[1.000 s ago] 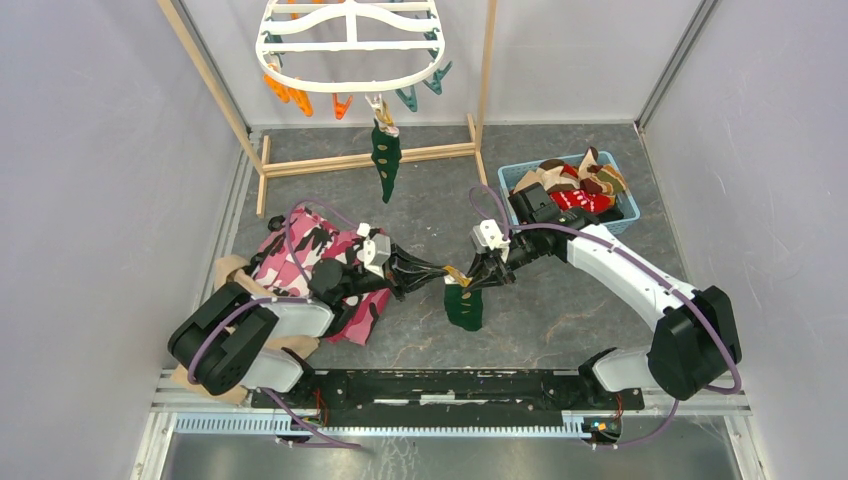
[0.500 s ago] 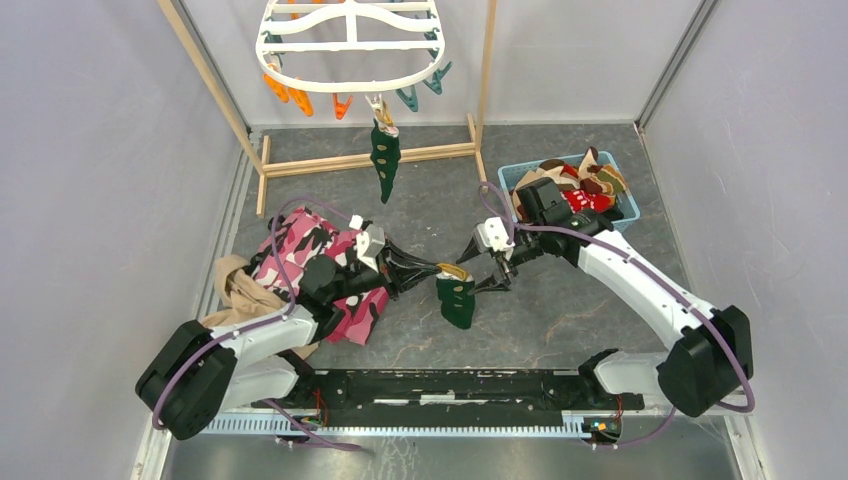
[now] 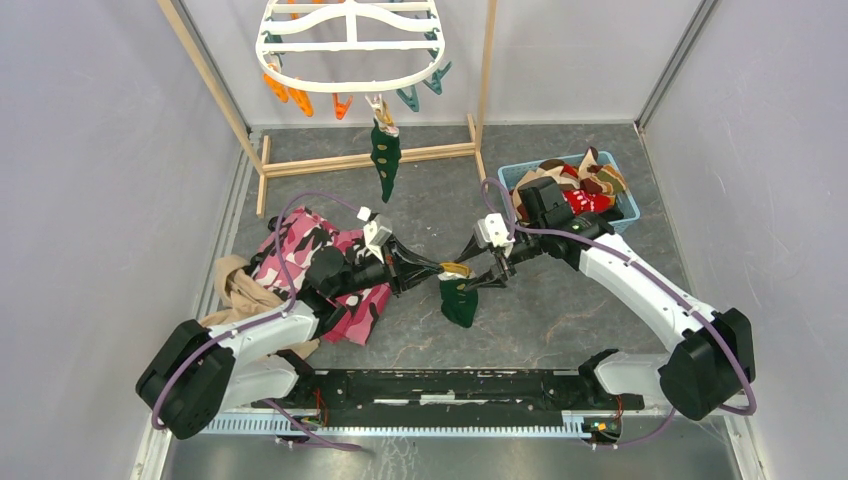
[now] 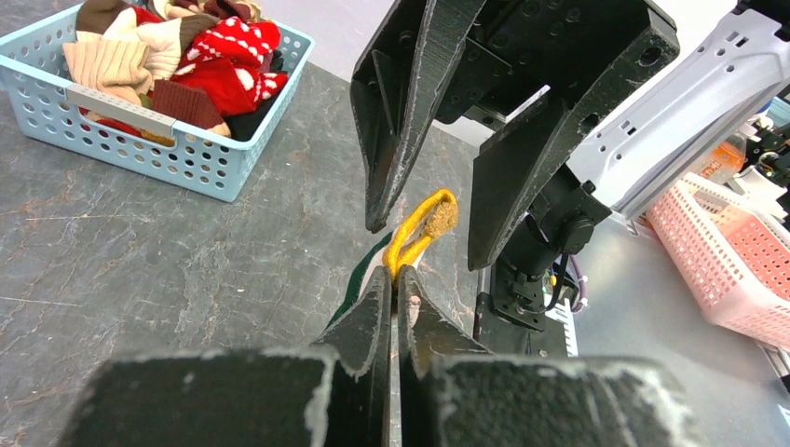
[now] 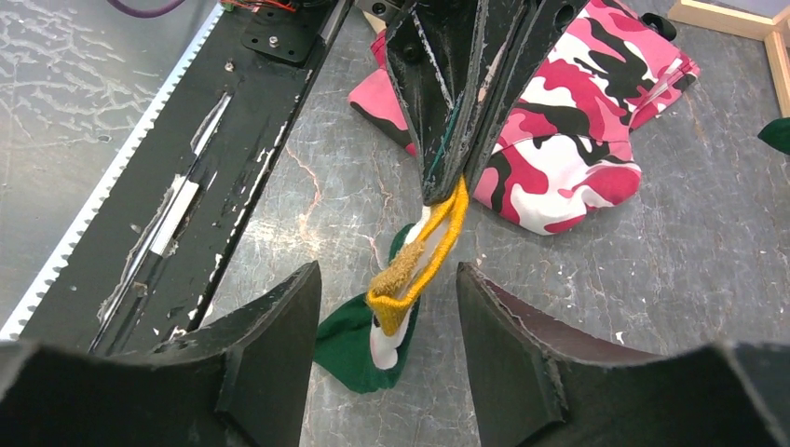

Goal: Clip the socks to the hanger
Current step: Pick up the sock from the bin.

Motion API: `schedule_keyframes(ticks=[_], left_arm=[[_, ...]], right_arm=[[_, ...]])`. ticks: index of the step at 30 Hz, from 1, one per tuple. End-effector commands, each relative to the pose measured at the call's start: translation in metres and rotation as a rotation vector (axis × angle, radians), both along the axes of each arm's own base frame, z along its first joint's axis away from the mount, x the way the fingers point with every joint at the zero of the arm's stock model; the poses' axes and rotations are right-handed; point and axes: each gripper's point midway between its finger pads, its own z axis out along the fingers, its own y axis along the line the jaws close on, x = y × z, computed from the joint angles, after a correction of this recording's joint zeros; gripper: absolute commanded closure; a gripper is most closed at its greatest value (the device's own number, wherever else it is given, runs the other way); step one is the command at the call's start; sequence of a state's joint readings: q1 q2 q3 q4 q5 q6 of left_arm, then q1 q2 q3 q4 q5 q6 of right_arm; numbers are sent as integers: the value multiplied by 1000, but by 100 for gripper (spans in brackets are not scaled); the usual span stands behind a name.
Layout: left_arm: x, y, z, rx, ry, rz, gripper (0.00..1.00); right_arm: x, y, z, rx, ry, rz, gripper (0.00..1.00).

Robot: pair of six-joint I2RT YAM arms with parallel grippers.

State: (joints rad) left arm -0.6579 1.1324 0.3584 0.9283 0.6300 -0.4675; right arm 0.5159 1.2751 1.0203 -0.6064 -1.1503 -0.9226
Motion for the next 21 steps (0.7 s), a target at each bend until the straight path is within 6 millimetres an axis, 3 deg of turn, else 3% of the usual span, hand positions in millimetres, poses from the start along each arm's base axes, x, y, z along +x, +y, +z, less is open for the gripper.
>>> schedule_keyframes(ticks=[1,21], left_arm=[[-2,0,24,-49,-30,-6,98],[5,2,25,-3,-56,26,98]], right_arm=[[-1,2,4,22,-6,17,41],[-12,-1,10,47,-40,85,58]])
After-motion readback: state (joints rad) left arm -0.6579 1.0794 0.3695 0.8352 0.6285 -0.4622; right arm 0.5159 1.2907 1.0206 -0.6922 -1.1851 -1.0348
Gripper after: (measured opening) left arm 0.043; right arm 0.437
